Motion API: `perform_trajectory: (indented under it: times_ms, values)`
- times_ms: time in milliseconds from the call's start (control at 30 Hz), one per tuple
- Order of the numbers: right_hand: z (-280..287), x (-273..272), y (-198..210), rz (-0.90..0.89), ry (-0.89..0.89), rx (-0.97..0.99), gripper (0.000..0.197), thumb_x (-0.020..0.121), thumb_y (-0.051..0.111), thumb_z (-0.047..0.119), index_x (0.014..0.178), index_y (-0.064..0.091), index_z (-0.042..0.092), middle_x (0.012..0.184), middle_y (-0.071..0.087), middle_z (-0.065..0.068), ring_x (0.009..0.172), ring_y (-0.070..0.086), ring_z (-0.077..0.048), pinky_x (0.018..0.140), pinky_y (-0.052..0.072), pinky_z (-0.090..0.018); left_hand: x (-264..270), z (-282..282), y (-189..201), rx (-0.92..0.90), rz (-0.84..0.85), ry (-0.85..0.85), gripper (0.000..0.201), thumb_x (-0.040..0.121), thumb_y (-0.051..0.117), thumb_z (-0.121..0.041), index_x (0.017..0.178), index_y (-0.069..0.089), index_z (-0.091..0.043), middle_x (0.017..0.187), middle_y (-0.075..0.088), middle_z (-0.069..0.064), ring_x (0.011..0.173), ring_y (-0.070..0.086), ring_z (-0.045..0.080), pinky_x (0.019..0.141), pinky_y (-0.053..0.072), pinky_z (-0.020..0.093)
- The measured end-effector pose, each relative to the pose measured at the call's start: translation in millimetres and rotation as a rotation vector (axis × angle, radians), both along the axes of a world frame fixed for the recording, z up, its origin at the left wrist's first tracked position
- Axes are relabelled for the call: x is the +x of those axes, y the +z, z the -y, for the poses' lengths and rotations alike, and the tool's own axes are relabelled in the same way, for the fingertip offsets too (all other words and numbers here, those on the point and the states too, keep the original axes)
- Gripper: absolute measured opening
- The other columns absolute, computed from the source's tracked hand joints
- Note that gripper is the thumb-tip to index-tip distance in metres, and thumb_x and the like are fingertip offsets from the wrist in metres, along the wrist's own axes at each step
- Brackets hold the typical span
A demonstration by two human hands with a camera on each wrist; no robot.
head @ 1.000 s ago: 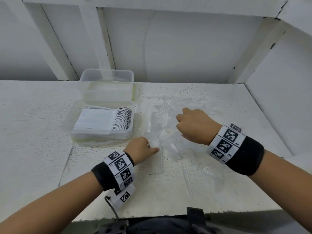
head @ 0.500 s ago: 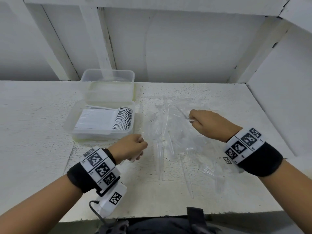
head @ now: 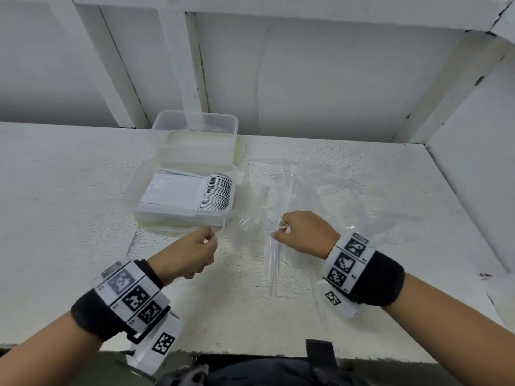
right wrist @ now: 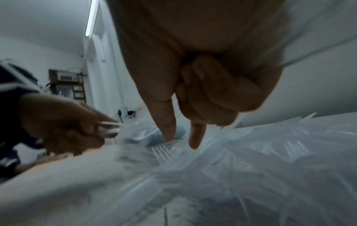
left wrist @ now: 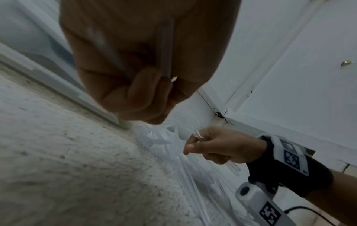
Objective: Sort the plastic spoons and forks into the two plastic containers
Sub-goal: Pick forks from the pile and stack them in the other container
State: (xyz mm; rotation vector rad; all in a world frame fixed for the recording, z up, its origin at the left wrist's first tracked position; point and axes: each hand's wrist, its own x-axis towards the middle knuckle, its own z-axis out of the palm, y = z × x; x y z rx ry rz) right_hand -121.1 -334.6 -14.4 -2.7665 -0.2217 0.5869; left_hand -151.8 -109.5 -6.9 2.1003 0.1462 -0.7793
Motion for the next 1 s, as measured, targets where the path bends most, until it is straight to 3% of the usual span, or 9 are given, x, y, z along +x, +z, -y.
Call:
perform_trajectory:
  times_ms: [100, 167, 233, 300, 533, 633, 733, 867, 1000]
  values:
    - [-8.3, 3.6, -8.7, -0.025, -0.002, -0.064, 0.033, 0.089, 0.056, 0.043, 0.091, 0.058, 0.010, 0.100, 0.065, 0.000, 0.085, 0.061, -0.017, 0.066, 0.045, -0.027, -3.9, 3.2, -7.5, 0.021, 0.041, -0.022, 0.014, 0.095, 0.044, -0.025, 0.086, 0.043, -0.015, 0.065, 0.042, -0.001, 0.050, 0.031, 0.012, 0.040, 0.024, 0.018]
    - [-10.5, 5.9, -11.1, -0.058, -0.015, -0.073, 0.030, 0.088, 0.058, 0.039, 0.076, 0.051, 0.012, 0.082, 0.062, 0.000, 0.076, 0.061, -0.018, 0.061, 0.043, -0.026, -4.7, 4.9, -11.6, 0.017, 0.062, -0.028, 0.017, 0.093, 0.050, -0.027, 0.082, 0.046, -0.015, 0.063, 0.042, 0.000, 0.049, 0.034, 0.013, 0.039, 0.026, 0.018]
    - [-10.6, 7.5, -11.9, -0.098, -0.062, -0.026, 0.036, 0.087, 0.059, 0.029, 0.061, 0.039, 0.015, 0.063, 0.047, 0.002, 0.057, 0.048, -0.013, 0.049, 0.034, -0.022, -4.6, 7.0, -15.4, -0.014, 0.090, -0.015, 0.021, 0.093, 0.052, -0.027, 0.078, 0.047, -0.014, 0.062, 0.044, 0.002, 0.045, 0.038, 0.013, 0.039, 0.031, 0.020]
    - [-8.4, 8.3, -8.9, -0.134, -0.129, 0.060, 0.041, 0.085, 0.060, 0.021, 0.056, 0.032, 0.015, 0.056, 0.038, 0.002, 0.049, 0.037, -0.011, 0.046, 0.027, -0.021, -5.2, 10.7, -18.0, -0.038, 0.125, 0.003, 0.024, 0.094, 0.051, -0.027, 0.075, 0.045, -0.013, 0.061, 0.046, 0.002, 0.043, 0.041, 0.012, 0.040, 0.034, 0.021]
    - [15.9, 1.5, 12.1, -0.094, -0.412, 0.401, 0.034, 0.085, 0.058, 0.013, 0.062, 0.034, 0.015, 0.057, 0.031, 0.001, 0.046, 0.027, -0.010, 0.040, 0.023, -0.018, -1.6, 42.4, -24.1, -0.115, 0.143, 0.066, 0.042, 0.090, 0.058, -0.031, 0.065, 0.027, -0.018, 0.058, 0.030, -0.003, 0.042, 0.025, 0.008, 0.038, 0.023, 0.018]
    - [30.1, -2.7, 22.5, -0.044, -0.594, 0.597, 0.013, 0.087, 0.052, 0.013, 0.077, 0.044, 0.011, 0.064, 0.032, -0.001, 0.052, 0.026, -0.013, 0.043, 0.020, -0.021, 3.8, 61.7, -27.7, 0.032, 0.241, -0.039, 0.032, 0.089, 0.059, -0.034, 0.069, 0.044, -0.013, 0.064, 0.044, -0.004, 0.053, 0.039, 0.008, 0.045, 0.029, 0.021]
    - [40.0, -10.9, 29.9, -0.025, -0.694, 0.714, 0.014, 0.088, 0.047, 0.012, 0.074, 0.046, 0.010, 0.064, 0.040, -0.002, 0.054, 0.029, -0.013, 0.047, 0.020, -0.023, 10.4, 77.0, -34.5, 0.173, 0.263, -0.160, 0.031, 0.088, 0.057, -0.040, 0.080, 0.054, -0.010, 0.079, 0.055, -0.001, 0.072, 0.051, 0.013, 0.058, 0.036, 0.025]
    - [43.6, -23.2, 28.4, -0.047, -0.738, 0.754, 0.016, 0.087, 0.045, 0.008, 0.071, 0.047, 0.011, 0.064, 0.057, -0.003, 0.051, 0.034, -0.012, 0.044, 0.021, -0.021, 15.5, 87.0, -41.6, 0.309, 0.270, -0.300, 0.045, 0.089, 0.056, -0.035, 0.055, 0.032, -0.017, 0.056, 0.038, -0.004, 0.052, 0.037, 0.008, 0.048, 0.026, 0.022]
    - [43.2, -32.1, 21.7, -0.064, -0.742, 0.787, 0.016, 0.090, 0.048, 0.010, 0.074, 0.047, 0.011, 0.062, 0.062, -0.002, 0.050, 0.035, -0.012, 0.041, 0.024, -0.020, 18.6, 87.2, -39.0, 0.296, 0.234, -0.353, 0.049, 0.088, 0.057, -0.024, 0.050, 0.028, -0.016, 0.050, 0.031, -0.004, 0.045, 0.030, 0.009, 0.046, 0.023, 0.021]
